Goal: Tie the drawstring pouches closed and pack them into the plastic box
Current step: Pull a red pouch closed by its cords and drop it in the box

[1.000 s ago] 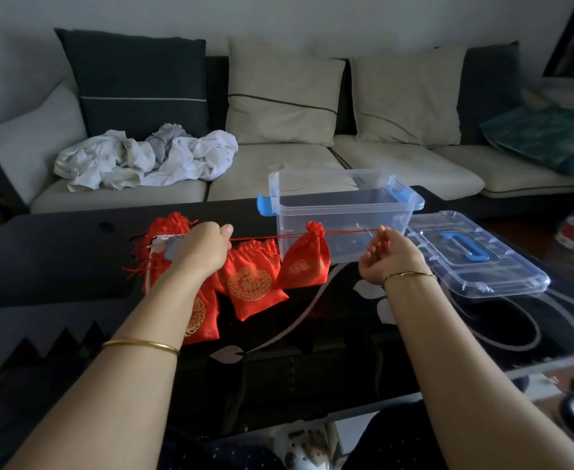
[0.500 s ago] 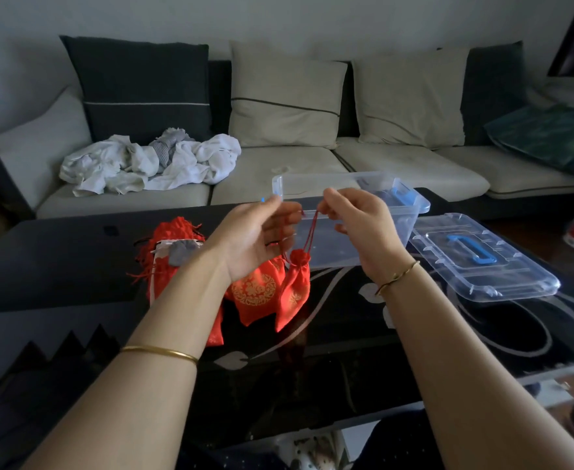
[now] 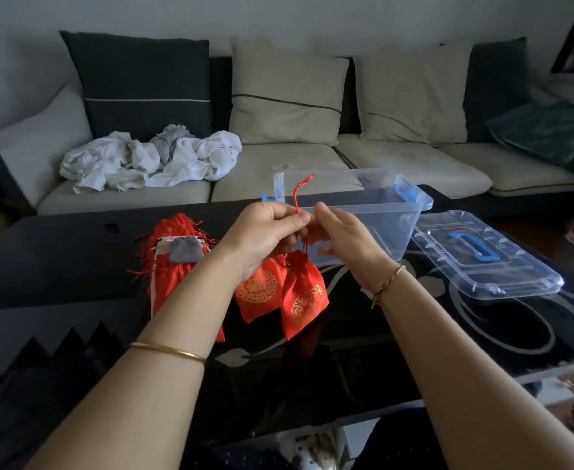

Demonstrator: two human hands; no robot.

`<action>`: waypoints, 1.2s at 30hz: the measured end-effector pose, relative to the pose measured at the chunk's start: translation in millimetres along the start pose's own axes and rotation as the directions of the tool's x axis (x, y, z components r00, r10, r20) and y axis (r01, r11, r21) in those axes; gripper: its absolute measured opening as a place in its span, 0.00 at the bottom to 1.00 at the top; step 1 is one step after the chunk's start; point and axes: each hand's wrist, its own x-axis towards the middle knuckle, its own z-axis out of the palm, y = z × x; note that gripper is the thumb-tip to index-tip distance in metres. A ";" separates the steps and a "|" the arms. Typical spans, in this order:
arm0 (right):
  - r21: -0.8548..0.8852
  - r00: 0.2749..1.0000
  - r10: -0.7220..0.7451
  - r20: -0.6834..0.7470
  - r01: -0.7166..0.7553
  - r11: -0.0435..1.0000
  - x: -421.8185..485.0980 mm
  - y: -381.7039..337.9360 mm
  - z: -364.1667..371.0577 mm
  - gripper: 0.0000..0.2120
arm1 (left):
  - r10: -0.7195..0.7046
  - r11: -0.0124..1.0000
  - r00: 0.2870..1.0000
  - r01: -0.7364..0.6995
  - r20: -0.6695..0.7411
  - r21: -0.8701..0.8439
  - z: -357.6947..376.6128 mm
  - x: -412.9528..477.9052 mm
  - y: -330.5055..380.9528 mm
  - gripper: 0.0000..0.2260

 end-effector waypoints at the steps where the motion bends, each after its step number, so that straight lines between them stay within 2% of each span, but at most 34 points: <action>1: 0.039 1.000 0.013 0.026 -0.014 0.999 -0.2 0.1 1.8 0.17 | 0.001 1.000 1.000 -0.001 -0.010 -0.003 0.2 -0.1 -0.2 0.04; 3: 0.117 0.999 0.024 0.046 -0.030 0.993 1.2 -0.4 3.2 0.15 | 0.004 1.000 0.999 -0.004 -0.032 0.000 0.4 -1.1 0.2 0.05; 7: 0.161 0.999 0.038 0.027 -0.042 0.986 2.0 -0.6 2.0 0.16 | 0.026 1.000 0.998 -0.025 -0.052 0.015 -3.3 -1.2 -0.2 0.07; 10: 0.284 0.997 0.072 0.039 -0.080 0.955 0.0 -2.6 -5.7 0.17 | 0.010 0.998 0.992 -0.018 -0.123 -0.059 -6.3 -0.7 -1.3 0.07; 12: 0.161 0.981 0.093 0.169 -0.121 0.980 -3.9 -1.9 -11.4 0.17 | 0.010 0.994 0.989 -0.027 -0.151 -0.108 -6.5 -1.1 -1.2 0.07; 14: -0.112 0.956 0.156 0.247 -0.131 0.985 -7.8 -0.4 -12.9 0.15 | 0.013 0.996 0.991 -0.024 -0.132 -0.086 -6.1 -1.1 -0.8 0.08; 16: -0.238 0.979 0.134 0.151 -0.096 0.966 -5.2 2.8 -10.6 0.16 | 0.008 1.000 0.997 -0.010 -0.075 -0.021 -5.6 -2.3 -0.2 0.10; 18: -0.145 1.000 0.029 -0.003 -0.029 0.989 1.8 5.8 -9.2 0.15 | 0.047 0.997 0.999 -0.047 -0.003 0.062 -5.0 -3.8 0.8 0.11; 19: -0.044 1.000 0.005 -0.027 -0.006 0.999 4.3 5.7 -8.5 0.13 | 0.086 0.989 0.996 -0.089 0.030 0.117 -4.2 -4.5 1.2 0.11; 21: 0.147 0.999 0.004 0.041 -0.010 0.989 6.1 7.3 -3.8 0.11 | 0.210 0.928 0.976 -0.217 0.057 0.302 -2.4 -4.8 0.6 0.11; 24: 0.211 0.988 0.055 0.144 -0.085 0.974 4.8 12.8 1.5 0.10 | 0.407 0.745 0.913 -0.357 0.039 0.563 -0.1 -3.5 -3.1 0.15; 28: 0.313 0.940 0.126 0.316 -0.229 0.922 3.9 14.3 -1.0 0.08 | 0.574 0.570 0.819 -0.419 0.023 0.707 0.0 -4.7 -8.6 0.18; 31: 0.375 0.927 0.112 0.359 -0.253 0.892 2.0 12.7 -0.9 0.07 | 0.614 0.569 0.789 -0.439 -0.004 0.696 -1.0 -4.3 -8.6 0.18; 36: 0.356 0.965 0.135 0.226 -0.211 0.910 2.7 9.7 -2.8 0.09 | 0.539 0.703 0.839 -0.395 -0.079 0.591 -3.7 -1.0 -13.2 0.12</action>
